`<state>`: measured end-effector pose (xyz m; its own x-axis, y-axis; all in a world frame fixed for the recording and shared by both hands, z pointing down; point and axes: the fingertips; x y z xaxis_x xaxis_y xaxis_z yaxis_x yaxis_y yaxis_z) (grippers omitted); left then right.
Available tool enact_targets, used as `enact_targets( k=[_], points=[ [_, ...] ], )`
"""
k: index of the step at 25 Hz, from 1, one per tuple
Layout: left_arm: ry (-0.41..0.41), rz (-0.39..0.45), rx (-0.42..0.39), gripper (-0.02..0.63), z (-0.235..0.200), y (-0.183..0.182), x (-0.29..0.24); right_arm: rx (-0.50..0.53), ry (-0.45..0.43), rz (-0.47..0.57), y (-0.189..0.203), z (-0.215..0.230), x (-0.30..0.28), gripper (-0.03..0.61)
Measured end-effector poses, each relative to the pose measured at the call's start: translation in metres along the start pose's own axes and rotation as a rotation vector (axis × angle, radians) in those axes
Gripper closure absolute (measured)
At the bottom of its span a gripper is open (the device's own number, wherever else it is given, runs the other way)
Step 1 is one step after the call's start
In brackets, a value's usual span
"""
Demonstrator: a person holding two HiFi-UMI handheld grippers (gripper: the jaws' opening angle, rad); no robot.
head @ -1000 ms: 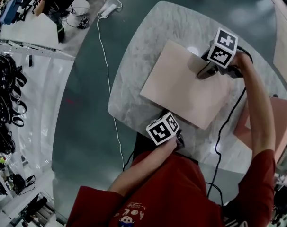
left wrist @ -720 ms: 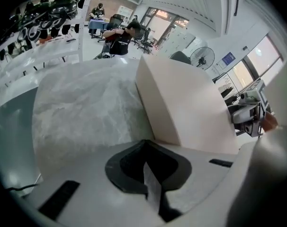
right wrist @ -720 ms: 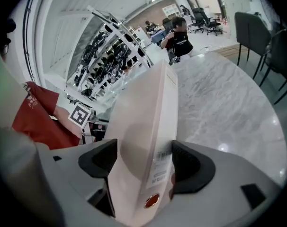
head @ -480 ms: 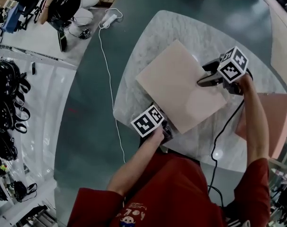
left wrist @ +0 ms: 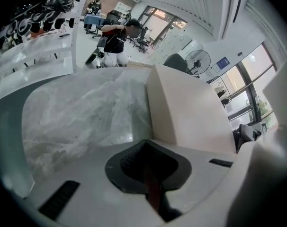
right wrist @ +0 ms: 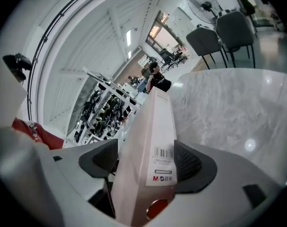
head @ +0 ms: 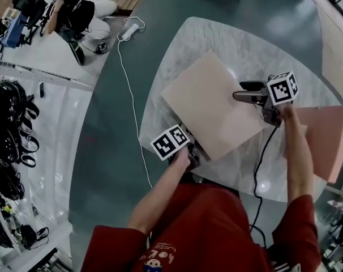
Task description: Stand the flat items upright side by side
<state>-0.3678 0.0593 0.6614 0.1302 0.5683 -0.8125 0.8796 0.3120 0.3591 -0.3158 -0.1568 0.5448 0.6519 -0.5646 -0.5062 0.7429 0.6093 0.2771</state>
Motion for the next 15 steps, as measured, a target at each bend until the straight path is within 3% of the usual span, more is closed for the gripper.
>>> enact_targets(
  k=[6,15],
  points=[
    [0.017,0.011,-0.009,0.611,-0.002,-0.002,0.001,-0.153,-0.096,0.026,-0.003,-0.009,-0.003,0.222],
    [0.039,0.014,-0.015,0.611,-0.002,-0.004,0.000,-0.186,-0.169,0.002,-0.009,-0.025,-0.016,0.223]
  ],
)
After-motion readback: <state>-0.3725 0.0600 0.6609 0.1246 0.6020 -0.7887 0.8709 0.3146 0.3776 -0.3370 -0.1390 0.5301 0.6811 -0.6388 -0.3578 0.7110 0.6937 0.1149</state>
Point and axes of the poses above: the fingertips, and each gripper's own axes: x backward along the fingers, z to its right, y out of its underside, and after that the axes turned 14 degrees about -x, right-handed
